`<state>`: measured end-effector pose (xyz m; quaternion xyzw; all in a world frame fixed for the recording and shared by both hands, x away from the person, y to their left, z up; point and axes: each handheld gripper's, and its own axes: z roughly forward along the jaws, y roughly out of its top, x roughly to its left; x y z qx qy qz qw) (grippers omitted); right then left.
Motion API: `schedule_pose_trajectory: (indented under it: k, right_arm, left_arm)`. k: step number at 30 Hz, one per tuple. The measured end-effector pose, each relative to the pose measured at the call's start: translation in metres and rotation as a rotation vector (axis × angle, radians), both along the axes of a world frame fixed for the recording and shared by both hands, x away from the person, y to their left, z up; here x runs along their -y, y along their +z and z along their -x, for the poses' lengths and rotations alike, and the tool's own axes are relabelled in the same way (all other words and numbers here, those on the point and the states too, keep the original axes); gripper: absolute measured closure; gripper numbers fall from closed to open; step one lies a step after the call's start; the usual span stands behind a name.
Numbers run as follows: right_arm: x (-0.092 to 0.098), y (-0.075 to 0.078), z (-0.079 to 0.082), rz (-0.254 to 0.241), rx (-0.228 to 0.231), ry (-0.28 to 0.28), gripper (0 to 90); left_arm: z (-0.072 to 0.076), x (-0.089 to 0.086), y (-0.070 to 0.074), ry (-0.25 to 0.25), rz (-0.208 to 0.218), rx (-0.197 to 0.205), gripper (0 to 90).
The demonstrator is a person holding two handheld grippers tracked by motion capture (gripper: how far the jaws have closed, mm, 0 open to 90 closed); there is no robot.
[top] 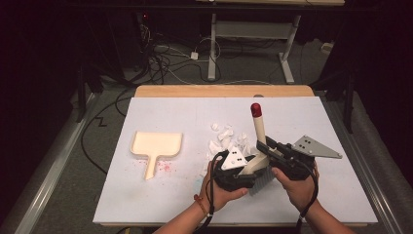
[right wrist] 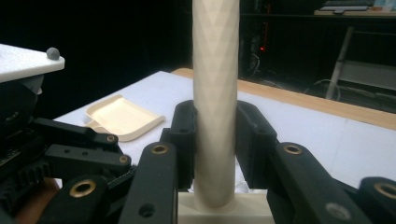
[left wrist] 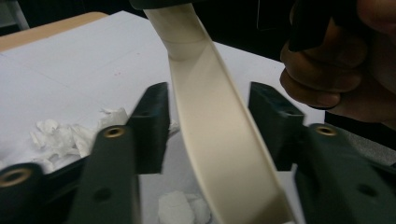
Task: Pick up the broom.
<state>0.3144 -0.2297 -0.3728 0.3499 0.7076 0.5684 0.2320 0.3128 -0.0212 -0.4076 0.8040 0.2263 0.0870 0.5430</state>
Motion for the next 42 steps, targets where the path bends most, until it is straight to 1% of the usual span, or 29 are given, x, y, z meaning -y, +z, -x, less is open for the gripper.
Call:
schedule_pose_trajectory:
  k: [3, 4, 6, 7, 10, 11, 14, 16, 17, 18, 19, 20, 21, 22, 23, 25, 27, 28, 29, 30, 31, 32, 33, 34, 35, 37, 40, 41, 42]
  right_arm:
    - [0.002, 0.002, 0.002, -0.002, 0.011, 0.013, 71.5]
    - [0.003, 0.003, 0.002, -0.003, 0.011, 0.024, 71.5]
    - [0.005, 0.004, 0.002, -0.006, 0.008, 0.049, 71.4]
    - [0.006, 0.004, 0.003, -0.007, 0.003, 0.062, 71.2]
    - [0.007, 0.006, 0.002, 0.008, -0.004, 0.116, 70.4]
    - [0.006, 0.006, 0.001, 0.024, 0.001, 0.133, 70.0]
    - [0.007, 0.008, 0.0, 0.066, 0.001, 0.19, 68.1]
    - [0.01, 0.009, -0.002, 0.106, -0.002, 0.257, 62.1]
    - [0.012, 0.01, -0.003, 0.117, 0.009, 0.295, 58.9]
    - [0.013, 0.011, -0.004, 0.148, 0.006, 0.341, 56.7]
    - [0.014, 0.012, -0.005, 0.21, -0.008, 0.38, 53.1]
    - [0.014, 0.012, -0.005, 0.21, -0.008, 0.38, 53.1]
    - [0.016, 0.011, -0.007, 0.285, -0.022, 0.446, 49.6]
    - [0.017, 0.01, -0.008, 0.306, -0.029, 0.465, 47.8]
    - [0.017, 0.01, -0.008, 0.306, -0.029, 0.465, 47.8]
    - [0.02, 0.007, -0.012, 0.332, -0.037, 0.486, 44.0]
    - [0.021, 0.003, -0.016, 0.339, -0.06, 0.53, 42.4]
    - [0.02, 0.001, -0.016, 0.353, -0.073, 0.554, 41.7]
    - [0.018, -0.002, -0.016, 0.378, -0.085, 0.584, 41.6]
    - [0.018, -0.002, -0.016, 0.378, -0.085, 0.584, 41.6]
    - [0.015, -0.007, -0.015, 0.398, -0.101, 0.646, 44.2]
    - [0.013, -0.01, -0.015, 0.403, -0.116, 0.679, 46.2]
    - [0.011, -0.012, -0.015, 0.42, -0.113, 0.7, 49.0]
    - [0.011, -0.012, -0.015, 0.42, -0.113, 0.7, 49.0]
    - [0.008, -0.017, -0.014, 0.432, -0.115, 0.714, 55.8]
    - [0.008, -0.019, -0.016, 0.418, -0.13, 0.743, 58.9]
    - [0.007, -0.021, -0.018, 0.404, -0.126, 0.774, 63.2]
    - [0.008, -0.021, -0.015, 0.408, -0.147, 0.797, 67.6]
    - [0.008, -0.021, -0.015, 0.408, -0.147, 0.797, 67.6]
  left_arm:
    - [-0.002, -0.006, 0.002, 0.013, -0.02, 0.007, 59.7]
    - [-0.004, -0.011, 0.003, 0.03, -0.04, 0.015, 61.5]
    - [-0.005, -0.014, 0.003, 0.033, -0.046, 0.015, 64.6]
    - [-0.008, -0.022, 0.005, 0.007, -0.062, 0.024, 65.0]
    - [-0.008, -0.029, 0.007, -0.018, -0.098, 0.047, 65.1]
    - [-0.008, -0.029, 0.007, -0.018, -0.098, 0.047, 65.1]
    - [-0.01, -0.037, 0.008, -0.056, -0.119, 0.046, 65.1]
    - [-0.011, -0.039, 0.009, -0.066, -0.125, 0.046, 65.2]
    - [-0.011, -0.041, 0.009, -0.079, -0.13, 0.047, 65.2]
    - [-0.011, -0.043, 0.011, -0.096, -0.131, 0.046, 65.1]
    - [-0.01, -0.046, 0.014, -0.125, -0.143, 0.055, 65.1]
    - [-0.01, -0.046, 0.014, -0.125, -0.143, 0.055, 65.2]
    - [-0.01, -0.047, 0.015, -0.141, -0.145, 0.058, 65.1]
    - [-0.009, -0.049, 0.016, -0.155, -0.148, 0.061, 65.2]
    - [-0.009, -0.049, 0.017, -0.177, -0.155, 0.056, 65.2]
    - [-0.007, -0.05, 0.019, -0.212, -0.179, 0.067, 65.1]
    - [-0.005, -0.049, 0.02, -0.251, -0.19, 0.074, 65.1]
    - [-0.004, -0.048, 0.02, -0.284, -0.184, 0.075, 65.1]
    - [-0.004, -0.048, 0.02, -0.284, -0.184, 0.075, 65.1]
    - [-0.003, -0.048, 0.02, -0.306, -0.188, 0.079, 65.1]
    - [-0.002, -0.047, 0.02, -0.321, -0.186, 0.079, 65.1]
    - [-0.002, -0.046, 0.02, -0.333, -0.186, 0.079, 65.0]
    - [-0.002, -0.045, 0.02, -0.348, -0.182, 0.074, 65.0]
    - [-0.001, -0.045, 0.019, -0.356, -0.178, 0.068, 65.0]
    - [-0.002, -0.045, 0.019, -0.361, -0.171, 0.062, 64.9]
    - [-0.004, -0.046, 0.017, -0.377, -0.166, 0.046, 64.7]
    - [-0.005, -0.048, 0.016, -0.377, -0.154, 0.041, 61.9]
    - [-0.006, -0.049, 0.017, -0.378, -0.155, 0.042, 57.7]
    - [-0.007, -0.05, 0.017, -0.371, -0.152, 0.041, 57.7]
